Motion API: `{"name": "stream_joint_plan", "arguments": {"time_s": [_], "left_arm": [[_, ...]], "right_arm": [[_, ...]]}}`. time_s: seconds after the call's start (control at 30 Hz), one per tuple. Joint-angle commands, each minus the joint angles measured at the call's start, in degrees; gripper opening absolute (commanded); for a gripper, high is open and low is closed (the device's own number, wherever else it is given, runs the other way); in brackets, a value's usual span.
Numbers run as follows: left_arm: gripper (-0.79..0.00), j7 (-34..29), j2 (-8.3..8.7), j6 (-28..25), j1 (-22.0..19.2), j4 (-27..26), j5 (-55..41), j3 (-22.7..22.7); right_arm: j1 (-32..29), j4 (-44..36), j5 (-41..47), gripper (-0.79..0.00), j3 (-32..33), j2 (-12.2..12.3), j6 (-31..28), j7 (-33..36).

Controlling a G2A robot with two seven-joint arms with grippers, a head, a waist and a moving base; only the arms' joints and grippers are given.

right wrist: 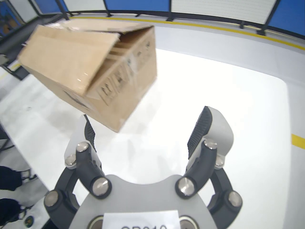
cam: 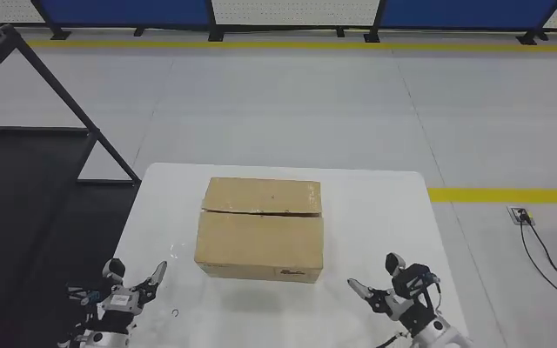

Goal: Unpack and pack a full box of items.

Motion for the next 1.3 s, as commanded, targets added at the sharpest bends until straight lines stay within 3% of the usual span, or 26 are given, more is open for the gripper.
{"name": "stream_joint_plan", "arguments": {"time_s": [0.0, 0.13, 0.47, 0.53, 0.6, 0.67, 0.93, 1.27], "left_arm": [[0.0, -0.6, 0.14, -0.7, 0.0, -0.6, 1.0, -1.3], [0.0, -3.1, 0.31, -2.6, 1.2, -2.2, 1.5, -2.6], [0.0, -3.3, 0.27, -2.5, 1.1, -2.2, 1.1, -2.5], [0.0, -5.7, 0.05, -0.9, -0.2, -2.5, -2.4, -1.8], [0.0, -8.1, -0.01, -0.1, -2.2, -3.3, -3.6, -1.2], [0.0, -9.7, -0.06, -0.2, -3.3, -3.9, -5.3, -1.1], [0.0, -11.9, 0.25, -6.1, -6.4, -3.0, -9.4, -3.1], [0.0, -12.1, 0.22, -7.9, -7.0, -3.0, -11.2, -3.5]], "right_arm": [[1.7, -0.9, 5.0, 0.0, -0.8, 0.0, -1.1, 3.4], [4.3, -3.1, 4.9, 0.0, -2.4, -0.1, 2.3, 8.1], [4.3, -3.1, 4.9, 0.0, -2.4, -0.1, 2.3, 8.1], [4.5, -2.0, 7.7, 0.0, -3.0, -0.3, 2.7, 7.7], [7.2, 0.1, 9.0, 0.0, -3.9, -0.7, 7.1, 7.0], [10.6, 2.7, 11.8, 0.0, -6.2, -1.0, 6.8, 7.7], [24.4, 16.6, 29.9, 0.0, -9.8, -1.9, 0.0, 14.9], [34.1, 27.6, 48.0, 0.0, -12.9, -2.3, -8.8, 24.8]]}}
